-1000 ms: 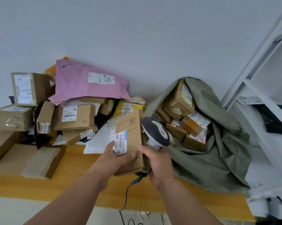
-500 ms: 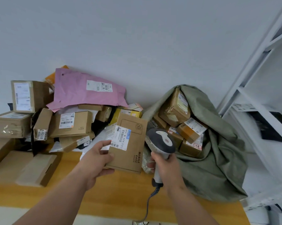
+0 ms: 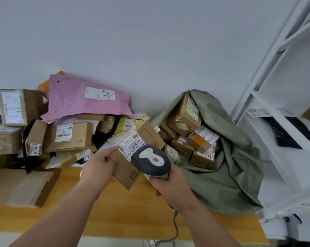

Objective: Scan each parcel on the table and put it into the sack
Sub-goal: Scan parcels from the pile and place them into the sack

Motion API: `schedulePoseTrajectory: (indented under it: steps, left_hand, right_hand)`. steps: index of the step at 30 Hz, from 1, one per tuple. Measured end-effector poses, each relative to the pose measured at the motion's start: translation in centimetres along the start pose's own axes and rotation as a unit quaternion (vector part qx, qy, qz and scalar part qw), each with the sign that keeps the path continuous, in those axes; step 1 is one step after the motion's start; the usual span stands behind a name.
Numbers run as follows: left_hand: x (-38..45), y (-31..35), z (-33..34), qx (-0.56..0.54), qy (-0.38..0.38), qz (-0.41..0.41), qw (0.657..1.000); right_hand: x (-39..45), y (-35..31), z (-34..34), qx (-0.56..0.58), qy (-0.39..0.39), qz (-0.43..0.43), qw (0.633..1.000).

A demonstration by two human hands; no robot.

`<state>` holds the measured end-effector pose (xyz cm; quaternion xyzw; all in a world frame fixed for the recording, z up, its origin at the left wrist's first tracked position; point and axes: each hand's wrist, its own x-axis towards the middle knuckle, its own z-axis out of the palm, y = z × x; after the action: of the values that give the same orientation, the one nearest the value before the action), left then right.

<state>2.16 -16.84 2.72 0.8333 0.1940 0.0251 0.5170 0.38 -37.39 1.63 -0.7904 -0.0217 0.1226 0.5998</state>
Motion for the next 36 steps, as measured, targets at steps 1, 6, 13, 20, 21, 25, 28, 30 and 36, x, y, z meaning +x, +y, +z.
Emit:
schedulePoseTrajectory:
  steps: [1, 6, 13, 20, 21, 25, 28, 30, 36]
  left_hand:
    - [-0.1, 0.1, 0.1, 0.002, 0.003, 0.002, 1.000]
    - [-0.5, 0.3, 0.9, 0.012, 0.002, 0.012, 1.000]
    - [-1.0, 0.5, 2.0, 0.014, -0.001, 0.009, 1.000]
    - [-1.6, 1.3, 3.8, 0.009, -0.003, 0.006, 1.000]
    - [-1.6, 1.4, 4.1, 0.008, -0.003, 0.008, 1.000]
    - [-1.7, 2.0, 5.6, -0.017, -0.020, 0.006, 1.000]
    - [-1.7, 2.8, 7.2, -0.045, -0.039, -0.004, 0.998]
    - [-1.5, 3.4, 8.5, -0.069, -0.048, -0.024, 0.996]
    - [-1.2, 4.9, 13.0, -0.219, -0.079, -0.167, 0.958]
  right_hand:
    - [-0.1, 0.1, -0.1, -0.002, 0.000, 0.000, 1.000]
    - [-0.2, 0.5, -0.9, -0.008, 0.008, 0.002, 1.000]
    - [-0.3, 0.8, -2.3, -0.017, 0.012, 0.000, 1.000]
    - [-0.9, 1.5, -4.2, 0.031, 0.009, 0.007, 0.999]
    - [-0.9, 1.7, -4.4, 0.039, 0.011, 0.011, 0.999]
    - [-0.7, 2.7, -5.9, 0.079, 0.043, 0.032, 0.995]
    - [-0.4, 3.6, -7.3, 0.110, 0.099, 0.061, 0.987]
    - [-0.2, 4.3, -8.3, 0.135, 0.130, 0.088, 0.978]
    - [0.0, 6.1, -10.3, 0.167, 0.161, 0.115, 0.966]
